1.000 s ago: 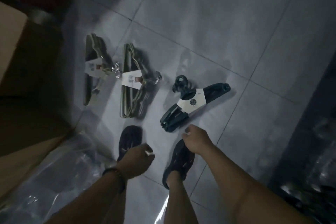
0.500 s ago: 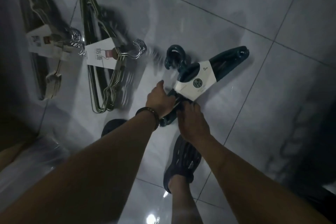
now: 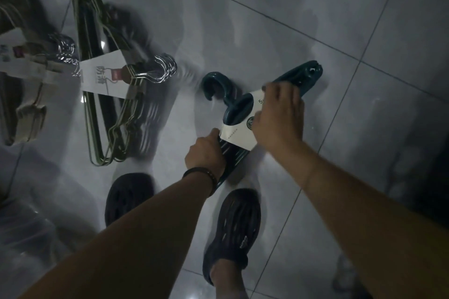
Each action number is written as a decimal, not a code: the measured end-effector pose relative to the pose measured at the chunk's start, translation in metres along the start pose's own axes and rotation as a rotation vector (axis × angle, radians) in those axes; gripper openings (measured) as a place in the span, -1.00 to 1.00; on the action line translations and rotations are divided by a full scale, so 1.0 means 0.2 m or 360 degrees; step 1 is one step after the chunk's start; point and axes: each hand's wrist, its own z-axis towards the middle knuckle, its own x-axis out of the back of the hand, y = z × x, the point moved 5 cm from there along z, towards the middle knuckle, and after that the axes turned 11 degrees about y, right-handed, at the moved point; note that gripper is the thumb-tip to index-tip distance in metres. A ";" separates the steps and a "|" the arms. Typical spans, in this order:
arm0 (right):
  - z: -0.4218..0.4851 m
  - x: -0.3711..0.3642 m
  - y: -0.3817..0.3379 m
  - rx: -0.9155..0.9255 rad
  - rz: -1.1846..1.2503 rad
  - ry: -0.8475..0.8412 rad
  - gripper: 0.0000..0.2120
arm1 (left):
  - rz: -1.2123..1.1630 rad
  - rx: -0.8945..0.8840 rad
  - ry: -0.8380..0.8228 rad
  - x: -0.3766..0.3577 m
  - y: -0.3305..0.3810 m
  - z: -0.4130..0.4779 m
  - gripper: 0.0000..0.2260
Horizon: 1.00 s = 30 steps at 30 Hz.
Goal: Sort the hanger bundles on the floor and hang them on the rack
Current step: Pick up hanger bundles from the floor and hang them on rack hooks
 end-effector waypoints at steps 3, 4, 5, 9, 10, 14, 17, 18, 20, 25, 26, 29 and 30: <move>0.26 -0.09 0.01 0.0368 -0.0336 -0.0421 -0.47 | 0.0049 -0.0061 0.0034 0.03 -0.01 0.04 -0.76; 0.30 -0.12 0.01 0.0444 -0.0451 -0.0566 -0.54 | 0.0065 -0.0084 0.0029 0.04 -0.01 0.05 -0.76; 0.31 -0.14 0.02 0.0466 -0.0521 -0.0728 -0.59 | 0.0085 -0.0108 0.0031 0.06 -0.01 0.06 -0.76; 0.23 -0.13 0.03 0.0278 -0.0382 -0.1101 -0.66 | 0.0284 -0.0156 0.0082 0.20 -0.05 0.10 -0.81; 0.19 -0.13 0.04 0.0230 -0.0310 -0.1109 -0.63 | 0.0347 -0.0178 0.0102 0.25 -0.06 0.11 -0.81; -0.04 -0.11 0.10 -0.0097 0.0137 -0.1175 -0.37 | 0.0649 -0.0437 0.0054 0.41 -0.04 0.08 -0.69; -0.15 -0.02 0.13 -0.0333 0.0530 -0.1281 -0.22 | 0.0821 -0.0583 -0.0021 0.55 0.00 0.01 -0.71; -0.17 0.03 0.13 -0.0350 0.0587 -0.1330 -0.22 | 0.0866 -0.0629 -0.0033 0.60 0.01 -0.03 -0.70; -0.22 0.14 0.11 -0.0333 0.0630 -0.1435 -0.20 | 0.0935 -0.0729 -0.0040 0.73 0.05 -0.11 -0.67; -0.30 0.47 0.02 -0.0387 0.0871 -0.1686 -0.13 | 0.1031 -0.0931 -0.0050 1.14 0.18 -0.34 -0.64; -0.30 0.57 -0.02 -0.0408 0.0944 -0.1674 -0.14 | 0.1060 -0.0980 -0.0033 1.24 0.22 -0.38 -0.64; -0.28 0.94 -0.07 -0.0442 0.1079 -0.1542 -0.09 | 0.1096 -0.1053 0.0018 1.57 0.37 -0.50 -0.66; -0.29 1.08 -0.09 -0.0476 0.1131 -0.1504 -0.09 | 0.1112 -0.1064 0.0030 1.68 0.43 -0.55 -0.68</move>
